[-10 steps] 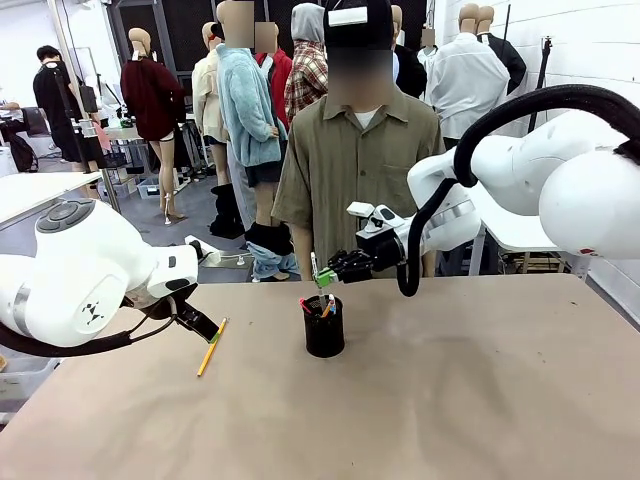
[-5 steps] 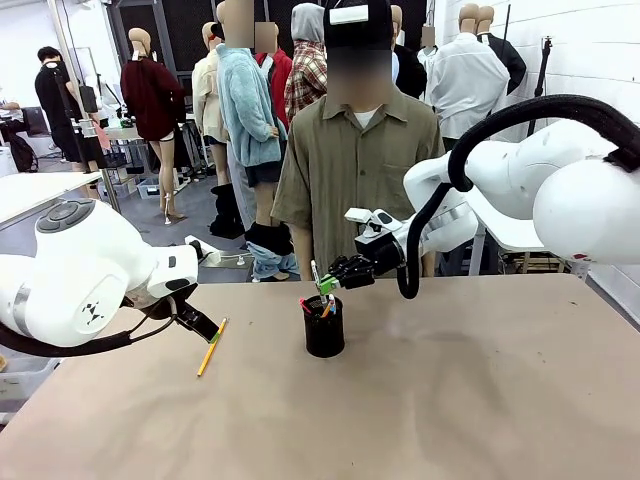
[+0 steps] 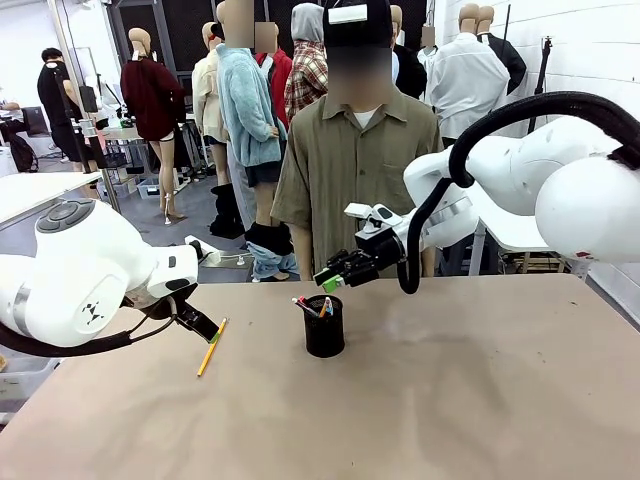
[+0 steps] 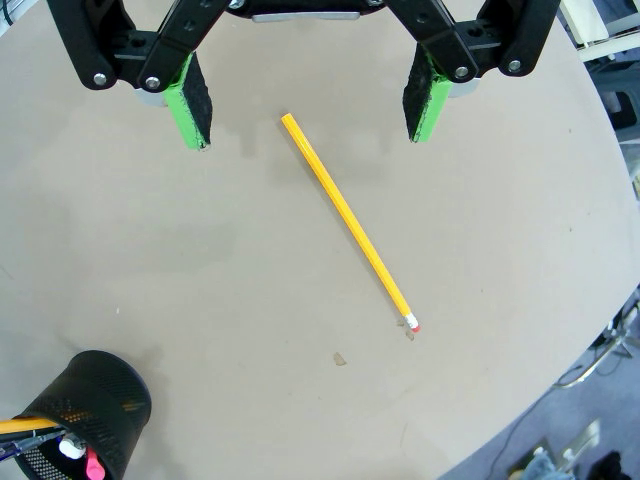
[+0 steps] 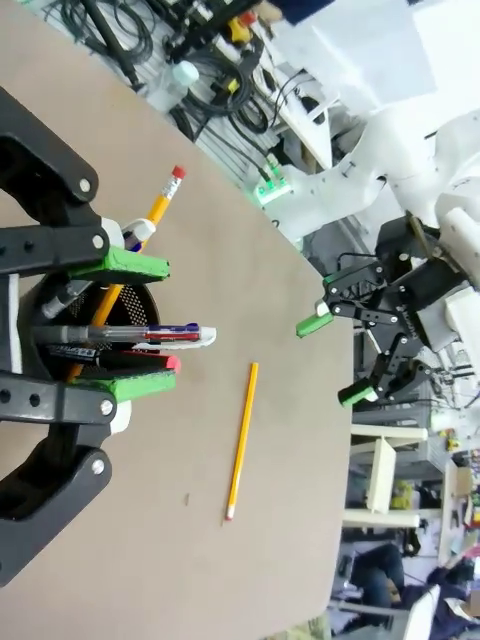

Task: Place the pens into the pen holder.
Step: Pick up a writing instrument from the table and place it into the Pen holder.

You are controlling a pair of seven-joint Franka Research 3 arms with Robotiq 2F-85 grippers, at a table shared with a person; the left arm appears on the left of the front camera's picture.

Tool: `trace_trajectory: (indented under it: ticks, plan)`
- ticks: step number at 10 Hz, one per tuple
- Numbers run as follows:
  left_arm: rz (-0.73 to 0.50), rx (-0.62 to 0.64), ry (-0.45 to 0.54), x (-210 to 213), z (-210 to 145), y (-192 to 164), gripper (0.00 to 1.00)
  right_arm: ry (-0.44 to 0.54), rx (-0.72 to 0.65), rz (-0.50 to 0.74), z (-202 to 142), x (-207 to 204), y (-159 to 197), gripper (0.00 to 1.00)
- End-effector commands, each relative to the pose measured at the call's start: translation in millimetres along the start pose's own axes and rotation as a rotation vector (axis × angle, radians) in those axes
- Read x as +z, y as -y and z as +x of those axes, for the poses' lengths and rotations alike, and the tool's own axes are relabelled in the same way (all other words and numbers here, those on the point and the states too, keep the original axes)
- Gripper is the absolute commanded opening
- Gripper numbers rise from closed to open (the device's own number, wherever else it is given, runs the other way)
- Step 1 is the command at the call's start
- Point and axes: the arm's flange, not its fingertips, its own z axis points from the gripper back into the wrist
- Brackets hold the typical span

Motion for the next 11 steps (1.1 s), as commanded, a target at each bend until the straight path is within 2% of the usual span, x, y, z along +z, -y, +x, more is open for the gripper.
trace_trajectory:
  ticks: [1, 3, 6, 8, 10, 11]
  plan:
    - [-0.002, 0.008, 0.003, 1.3, -1.0, -2.4, 1.00, -0.022, 0.036, -0.081, 9.8, 9.3, -30.0, 0.45]
    - [-0.002, 0.008, 0.003, 1.3, -1.0, -2.4, 1.00, -0.044, 0.024, -0.232, 26.8, 28.9, -71.5, 0.45]
    - [-0.002, 0.008, 0.003, 1.3, -1.0, -2.4, 1.00, -0.134, -0.167, -0.531, 58.2, 53.8, -141.1, 0.45]
    - [-0.002, 0.008, 0.003, 1.3, -1.0, -2.4, 1.00, -0.128, -0.273, -0.650, 74.0, 69.7, -181.8, 0.45]
    - [-0.002, 0.008, 0.003, 1.3, -1.0, -2.4, 1.00, -0.130, -0.349, -0.759, 80.9, 76.4, -207.6, 0.45]
    - [-0.002, 0.008, 0.003, 1.3, -1.0, -2.4, 1.00, -0.130, -0.448, -0.834, 83.6, 83.2, -222.5, 0.45]
